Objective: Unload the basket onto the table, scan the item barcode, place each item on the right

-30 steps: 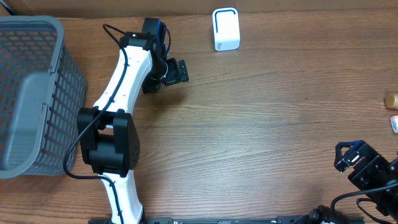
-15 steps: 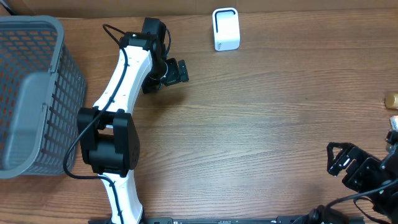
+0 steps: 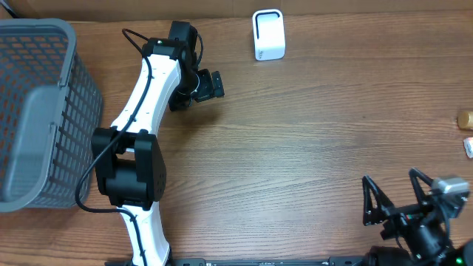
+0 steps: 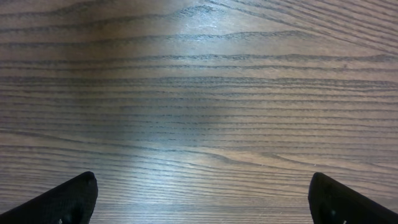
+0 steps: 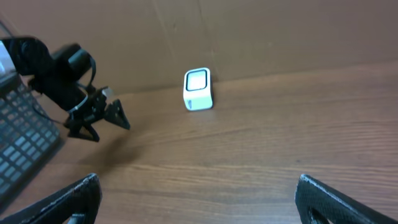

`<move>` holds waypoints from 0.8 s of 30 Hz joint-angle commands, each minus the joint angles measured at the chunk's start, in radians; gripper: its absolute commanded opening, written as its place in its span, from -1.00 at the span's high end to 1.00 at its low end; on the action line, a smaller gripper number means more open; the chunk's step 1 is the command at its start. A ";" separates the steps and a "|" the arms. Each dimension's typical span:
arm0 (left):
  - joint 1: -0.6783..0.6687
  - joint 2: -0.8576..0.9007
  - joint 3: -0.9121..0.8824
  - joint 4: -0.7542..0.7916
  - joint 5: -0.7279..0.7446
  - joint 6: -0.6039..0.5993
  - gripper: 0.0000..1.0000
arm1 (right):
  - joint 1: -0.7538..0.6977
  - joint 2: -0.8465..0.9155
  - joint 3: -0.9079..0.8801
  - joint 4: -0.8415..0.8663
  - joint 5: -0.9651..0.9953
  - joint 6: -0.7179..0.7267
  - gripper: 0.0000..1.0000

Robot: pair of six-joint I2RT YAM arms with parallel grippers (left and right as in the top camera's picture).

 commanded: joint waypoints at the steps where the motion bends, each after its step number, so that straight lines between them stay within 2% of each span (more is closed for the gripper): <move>1: 0.004 0.006 0.008 0.000 -0.006 -0.010 -0.99 | 0.007 -0.011 -0.101 0.072 0.016 -0.007 -1.00; 5: 0.004 0.006 0.008 0.000 -0.006 -0.010 -1.00 | 0.010 -0.050 -0.266 0.254 0.019 -0.007 -1.00; 13: 0.004 0.006 0.008 0.000 -0.006 -0.010 -0.99 | 0.061 -0.200 -0.485 0.486 0.061 -0.003 -1.00; 24: 0.004 0.006 0.008 0.000 -0.006 -0.010 -1.00 | 0.061 -0.206 -0.680 0.781 0.150 0.005 -1.00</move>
